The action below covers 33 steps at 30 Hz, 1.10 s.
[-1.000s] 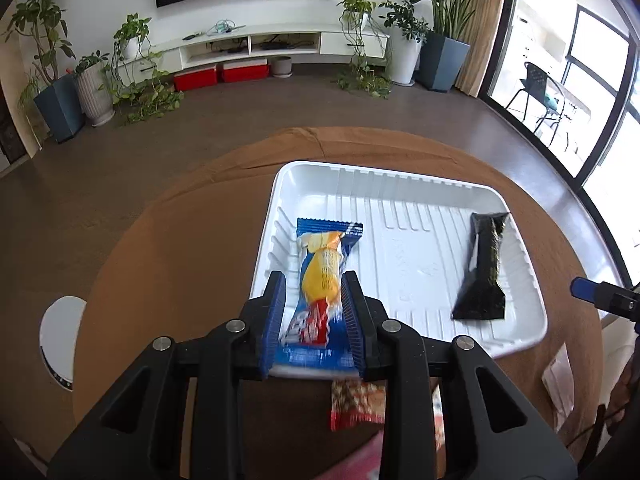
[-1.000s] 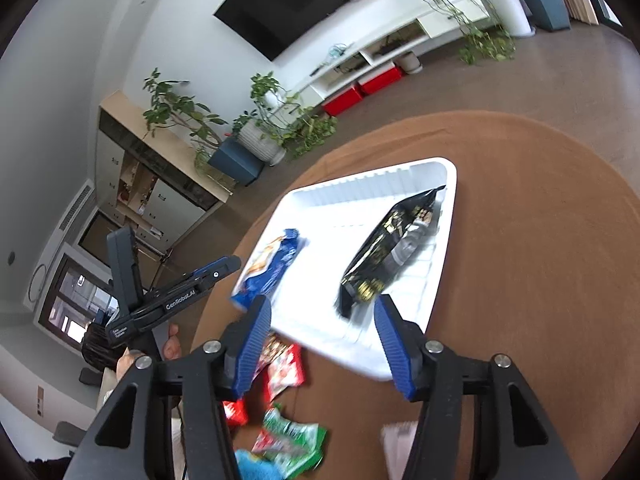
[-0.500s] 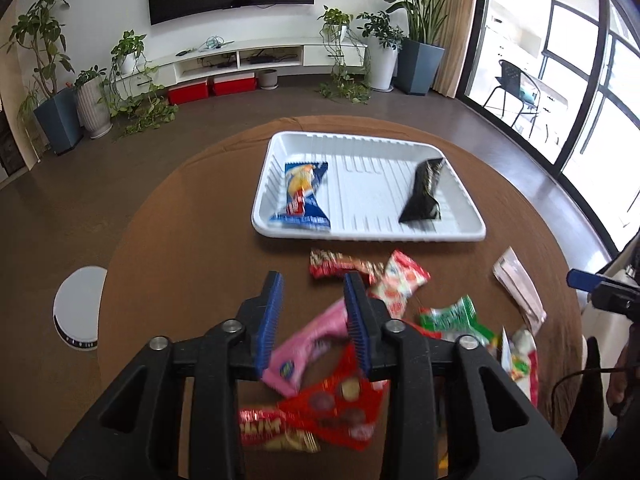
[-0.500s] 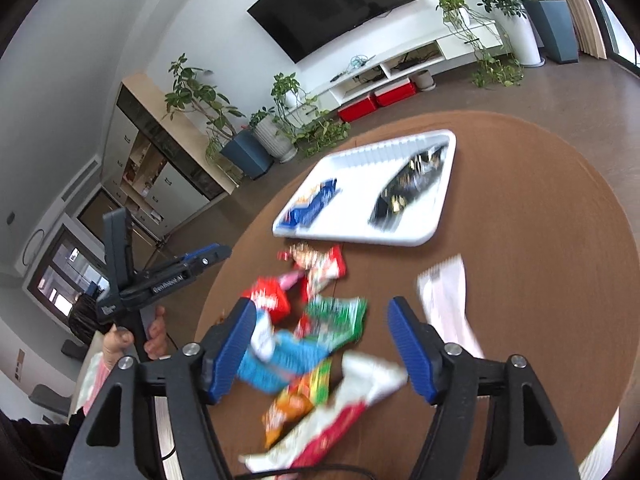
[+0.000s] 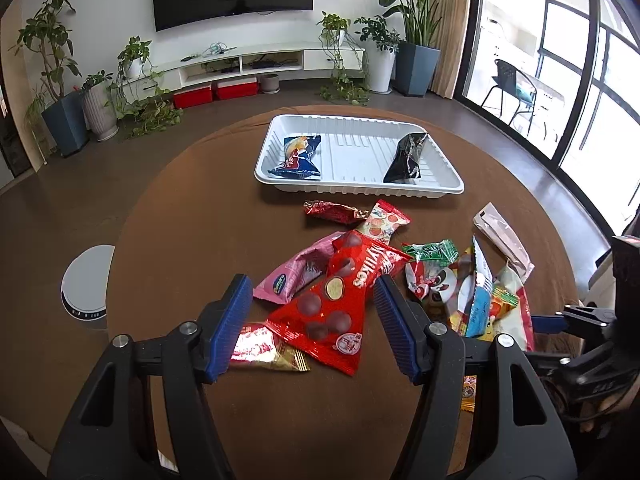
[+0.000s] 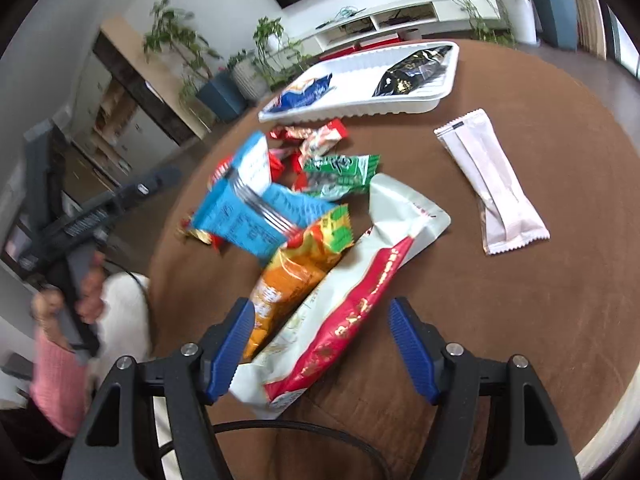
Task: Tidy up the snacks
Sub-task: 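Move the left tool to the red Mylikes bag while the right tool approaches the white striped pack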
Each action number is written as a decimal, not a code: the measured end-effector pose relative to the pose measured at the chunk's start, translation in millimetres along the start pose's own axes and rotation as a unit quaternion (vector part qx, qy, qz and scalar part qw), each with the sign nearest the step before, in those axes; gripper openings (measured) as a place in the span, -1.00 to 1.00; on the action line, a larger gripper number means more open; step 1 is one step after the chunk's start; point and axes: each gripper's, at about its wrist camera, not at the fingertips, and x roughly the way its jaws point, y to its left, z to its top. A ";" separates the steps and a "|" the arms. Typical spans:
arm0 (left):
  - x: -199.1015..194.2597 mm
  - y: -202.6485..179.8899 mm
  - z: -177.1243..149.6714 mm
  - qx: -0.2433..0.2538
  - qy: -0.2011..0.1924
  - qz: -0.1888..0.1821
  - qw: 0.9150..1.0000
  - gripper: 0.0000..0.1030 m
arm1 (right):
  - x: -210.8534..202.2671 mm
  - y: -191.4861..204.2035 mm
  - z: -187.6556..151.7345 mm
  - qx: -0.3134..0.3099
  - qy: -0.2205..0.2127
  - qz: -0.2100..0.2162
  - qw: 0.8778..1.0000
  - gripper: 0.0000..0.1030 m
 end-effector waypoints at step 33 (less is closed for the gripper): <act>66.0 -33.3 -5.3 0.094 0.033 0.026 0.995 0.19 | 10.2 32.6 -16.8 -0.116 0.017 -0.089 0.989 0.47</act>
